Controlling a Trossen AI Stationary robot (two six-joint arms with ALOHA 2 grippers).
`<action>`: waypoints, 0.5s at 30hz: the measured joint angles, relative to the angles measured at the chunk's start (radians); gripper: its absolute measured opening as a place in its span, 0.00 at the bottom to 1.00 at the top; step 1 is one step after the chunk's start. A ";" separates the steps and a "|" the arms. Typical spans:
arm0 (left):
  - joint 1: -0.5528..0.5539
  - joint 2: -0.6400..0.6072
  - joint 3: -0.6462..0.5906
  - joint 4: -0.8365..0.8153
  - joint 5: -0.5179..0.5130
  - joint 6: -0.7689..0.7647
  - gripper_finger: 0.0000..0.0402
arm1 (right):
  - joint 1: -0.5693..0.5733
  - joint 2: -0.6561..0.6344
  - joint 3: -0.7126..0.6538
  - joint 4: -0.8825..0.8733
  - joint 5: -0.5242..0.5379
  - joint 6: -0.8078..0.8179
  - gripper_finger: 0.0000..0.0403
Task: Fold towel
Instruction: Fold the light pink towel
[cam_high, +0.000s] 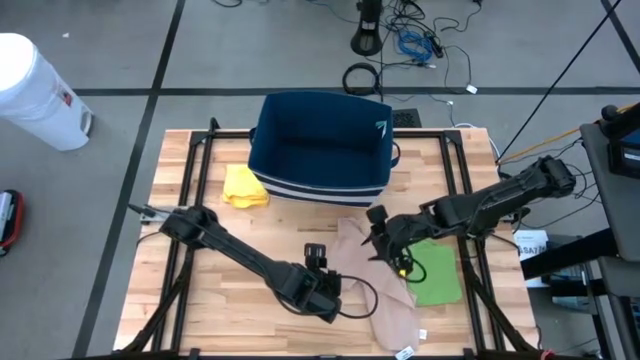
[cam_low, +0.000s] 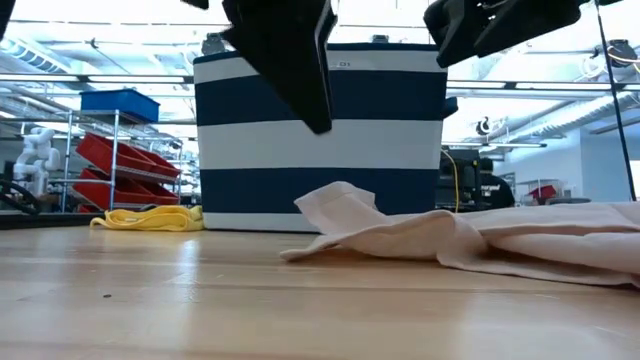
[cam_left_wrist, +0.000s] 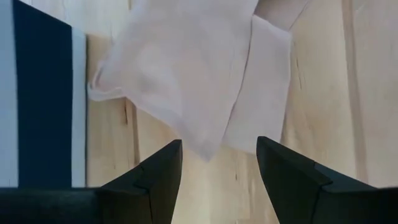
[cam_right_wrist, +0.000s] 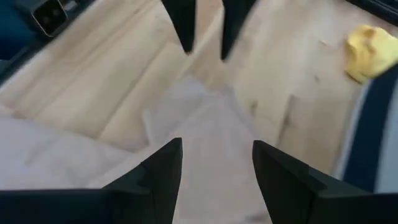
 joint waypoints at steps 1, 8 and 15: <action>0.000 0.007 0.000 0.000 0.000 0.000 0.53 | 0.009 0.012 0.000 0.013 -0.009 0.007 0.45; 0.001 0.022 -0.056 0.042 0.000 -0.015 0.53 | 0.080 0.138 0.000 0.093 -0.018 0.012 0.45; -0.016 0.023 -0.154 0.090 0.057 -0.076 0.53 | 0.098 0.266 0.000 0.148 -0.019 0.052 0.45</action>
